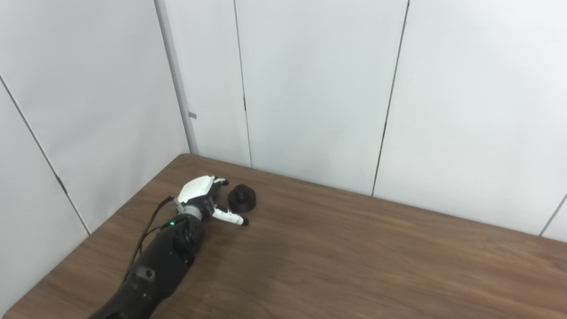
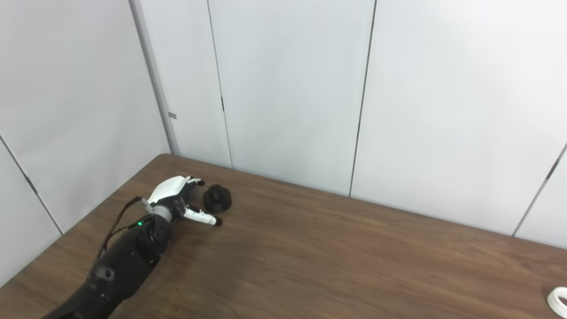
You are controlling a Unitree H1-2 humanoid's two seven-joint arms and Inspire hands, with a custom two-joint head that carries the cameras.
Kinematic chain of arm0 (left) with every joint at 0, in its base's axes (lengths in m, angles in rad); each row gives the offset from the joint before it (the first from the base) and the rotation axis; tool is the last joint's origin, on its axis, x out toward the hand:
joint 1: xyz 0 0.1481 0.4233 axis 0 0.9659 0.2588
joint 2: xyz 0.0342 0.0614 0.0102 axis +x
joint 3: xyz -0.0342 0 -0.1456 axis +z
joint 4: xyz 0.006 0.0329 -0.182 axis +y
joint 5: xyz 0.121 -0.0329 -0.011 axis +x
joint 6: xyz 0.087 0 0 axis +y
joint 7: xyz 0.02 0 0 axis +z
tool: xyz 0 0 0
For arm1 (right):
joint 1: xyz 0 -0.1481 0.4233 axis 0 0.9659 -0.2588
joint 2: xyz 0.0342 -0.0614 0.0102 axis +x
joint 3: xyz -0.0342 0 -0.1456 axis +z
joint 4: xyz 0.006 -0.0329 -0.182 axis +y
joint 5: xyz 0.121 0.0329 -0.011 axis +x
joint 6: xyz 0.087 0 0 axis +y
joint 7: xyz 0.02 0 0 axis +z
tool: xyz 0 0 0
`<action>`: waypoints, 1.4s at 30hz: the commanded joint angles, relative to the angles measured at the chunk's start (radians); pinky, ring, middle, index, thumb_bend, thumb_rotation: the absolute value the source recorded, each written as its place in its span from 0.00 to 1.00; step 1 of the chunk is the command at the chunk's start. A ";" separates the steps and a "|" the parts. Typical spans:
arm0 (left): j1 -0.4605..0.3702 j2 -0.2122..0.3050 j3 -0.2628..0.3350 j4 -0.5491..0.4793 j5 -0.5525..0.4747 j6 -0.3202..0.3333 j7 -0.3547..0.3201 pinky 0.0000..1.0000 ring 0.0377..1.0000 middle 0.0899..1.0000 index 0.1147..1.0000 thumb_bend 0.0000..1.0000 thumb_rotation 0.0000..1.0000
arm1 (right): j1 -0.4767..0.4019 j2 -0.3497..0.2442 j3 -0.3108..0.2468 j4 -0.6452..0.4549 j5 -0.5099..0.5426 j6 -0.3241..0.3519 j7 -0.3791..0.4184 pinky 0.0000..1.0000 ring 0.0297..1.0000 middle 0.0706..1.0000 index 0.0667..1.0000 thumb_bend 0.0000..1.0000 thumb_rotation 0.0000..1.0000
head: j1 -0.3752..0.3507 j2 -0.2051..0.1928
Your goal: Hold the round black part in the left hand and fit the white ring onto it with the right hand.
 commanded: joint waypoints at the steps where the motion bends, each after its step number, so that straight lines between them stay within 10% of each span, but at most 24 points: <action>1: -0.053 0.028 0.005 -0.016 -0.005 -0.021 0.020 1.00 1.00 1.00 0.87 1.00 0.29 | 0.012 -0.023 -0.012 -0.009 -0.003 -0.005 0.001 1.00 1.00 0.98 0.90 0.40 1.00 | -0.002 0.000; 35: -0.077 0.009 -0.024 0.083 -0.052 -0.088 0.074 1.00 1.00 1.00 0.61 0.92 0.00 | 0.037 -0.034 -0.045 -0.037 0.019 0.007 0.005 1.00 1.00 0.98 0.90 0.38 1.00 | -0.003 0.034; 41: -0.045 0.009 -0.024 0.063 -0.041 -0.089 0.098 1.00 1.00 1.00 0.54 0.87 0.00 | 0.032 -0.030 -0.046 -0.038 0.021 0.013 0.005 0.99 1.00 0.97 0.89 0.38 1.00 | -0.011 0.034; 42: -0.038 0.005 -0.024 0.066 -0.037 -0.104 0.119 1.00 1.00 0.98 0.47 0.66 0.03 | 0.032 -0.030 -0.046 -0.036 0.019 0.011 0.005 0.99 0.99 0.96 0.89 0.39 1.00 | -0.011 0.033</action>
